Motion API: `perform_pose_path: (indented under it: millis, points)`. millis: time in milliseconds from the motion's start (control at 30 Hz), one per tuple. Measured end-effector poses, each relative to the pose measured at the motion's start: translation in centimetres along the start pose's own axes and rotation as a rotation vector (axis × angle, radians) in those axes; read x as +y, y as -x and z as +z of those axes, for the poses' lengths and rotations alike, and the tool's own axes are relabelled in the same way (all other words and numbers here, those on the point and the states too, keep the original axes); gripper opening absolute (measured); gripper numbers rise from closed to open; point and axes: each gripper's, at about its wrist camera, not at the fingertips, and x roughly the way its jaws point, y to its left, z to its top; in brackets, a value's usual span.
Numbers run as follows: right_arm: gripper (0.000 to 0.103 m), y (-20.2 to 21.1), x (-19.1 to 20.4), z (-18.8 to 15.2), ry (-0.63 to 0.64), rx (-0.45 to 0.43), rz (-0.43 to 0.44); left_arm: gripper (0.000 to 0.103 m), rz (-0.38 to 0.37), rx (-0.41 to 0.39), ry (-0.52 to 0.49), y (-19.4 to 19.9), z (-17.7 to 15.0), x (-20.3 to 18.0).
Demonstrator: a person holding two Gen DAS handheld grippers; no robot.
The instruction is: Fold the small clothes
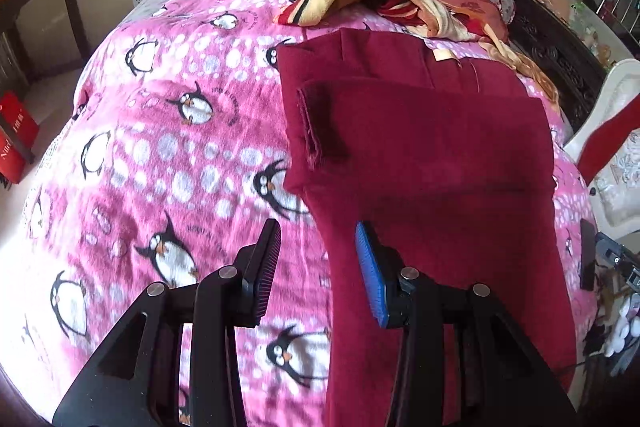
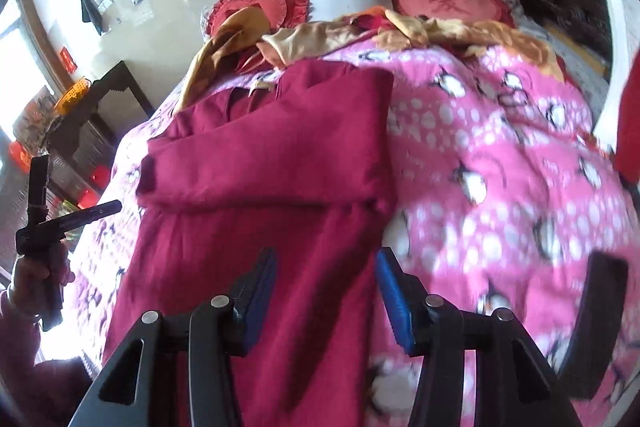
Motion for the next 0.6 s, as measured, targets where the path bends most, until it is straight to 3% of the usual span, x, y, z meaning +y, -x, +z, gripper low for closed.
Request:
perform_pose_path:
  millis: [167, 333, 533, 600]
  points:
    - [0.049, 1.7, 0.2, -4.1, 0.026, 0.061, -0.006, 0.039, -0.035, 0.052, 0.035, 1.8, -5.0, 1.7]
    - [0.049, 2.3, -0.2, -8.1, 0.035, 0.159, 0.063, 0.039, -0.022, 0.103, 0.024, 2.8, -10.2, 1.9]
    - [0.049, 3.6, -0.5, -11.8, 0.057, 0.250, 0.082, 0.039, -0.025, 0.150, 0.000, 3.4, -13.1, 1.5]
    - [0.049, 5.5, -0.6, -12.8, 0.107, 0.256, 0.042, 0.039, -0.019, 0.145, -0.011, 3.7, -13.5, 1.2]
